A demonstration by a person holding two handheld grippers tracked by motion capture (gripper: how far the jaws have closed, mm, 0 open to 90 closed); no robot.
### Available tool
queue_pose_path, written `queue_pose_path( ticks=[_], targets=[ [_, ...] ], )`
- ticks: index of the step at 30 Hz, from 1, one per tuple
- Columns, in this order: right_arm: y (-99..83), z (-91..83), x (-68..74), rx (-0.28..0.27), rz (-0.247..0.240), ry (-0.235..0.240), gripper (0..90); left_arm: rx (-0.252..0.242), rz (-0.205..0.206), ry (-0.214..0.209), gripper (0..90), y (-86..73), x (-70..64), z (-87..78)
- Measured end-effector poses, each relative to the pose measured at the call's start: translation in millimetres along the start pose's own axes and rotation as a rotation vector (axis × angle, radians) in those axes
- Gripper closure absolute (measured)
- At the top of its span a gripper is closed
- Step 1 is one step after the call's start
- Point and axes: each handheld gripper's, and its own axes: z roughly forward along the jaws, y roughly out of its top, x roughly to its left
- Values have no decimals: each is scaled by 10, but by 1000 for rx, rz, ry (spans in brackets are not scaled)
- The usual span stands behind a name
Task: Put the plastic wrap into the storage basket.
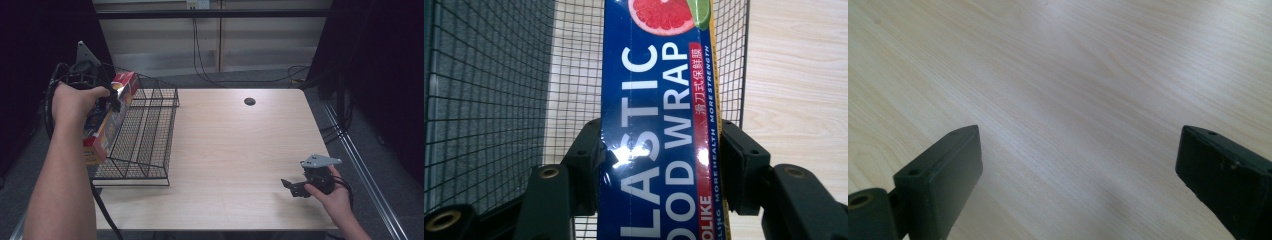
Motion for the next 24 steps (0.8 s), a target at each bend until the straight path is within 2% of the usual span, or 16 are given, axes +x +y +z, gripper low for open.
queue_pose_path(
  ticks=[3, 5, 6, 7, 11, 12, 13, 14, 16, 19, 20, 22, 24],
  targets=[
    [1, 2, 4, 3, 2, 4, 47, -6, -24, 3, 447, 4, 28, -4],
    [1, 0, 6, 1, 3, 4, 47, -6, -5, 15, 447, 9, 60, 1],
    [2, -2, 6, 3, 3, 2, 47, -8, -19, 7, 447, 6, 63, 9],
    [0, -1, 8, 3, 5, 2, 47, -6, -5, 14, 447, 9, 86, 10],
    [-3, 13, 8, 0, -4, 8, 46, -1, -12, 7, 446, -2, 129, 46],
    [-3, 13, 7, 3, -7, 11, 47, -4, -9, 18, 446, -3, 144, 56],
    [-1, 12, 17, 6, 2, 7, 47, -1, -29, 6, 446, -8, 144, 68],
    [-1, 13, 17, 5, -1, 7, 46, 2, -17, 15, 446, -8, 167, 74],
    [-3, 14, 20, 5, -2, 9, 46, 1, -35, 14, 446, -16, 181, 100],
    [-4, 22, 15, 4, -9, 7, 46, 13, -20, 24, 446, -19, 228, 128],
    [-5, 24, 17, 6, -7, 10, 47, 9, -39, 16, 446, -22, 229, 147],
    [-6, 25, 20, 10, -1, 9, 46, 16, -26, 22, 446, -24, 262, 164],
    [-7, 25, 23, 12, -1, 8, 46, 12, -49, 15, 446, -32, 267, 185]
  ],
)
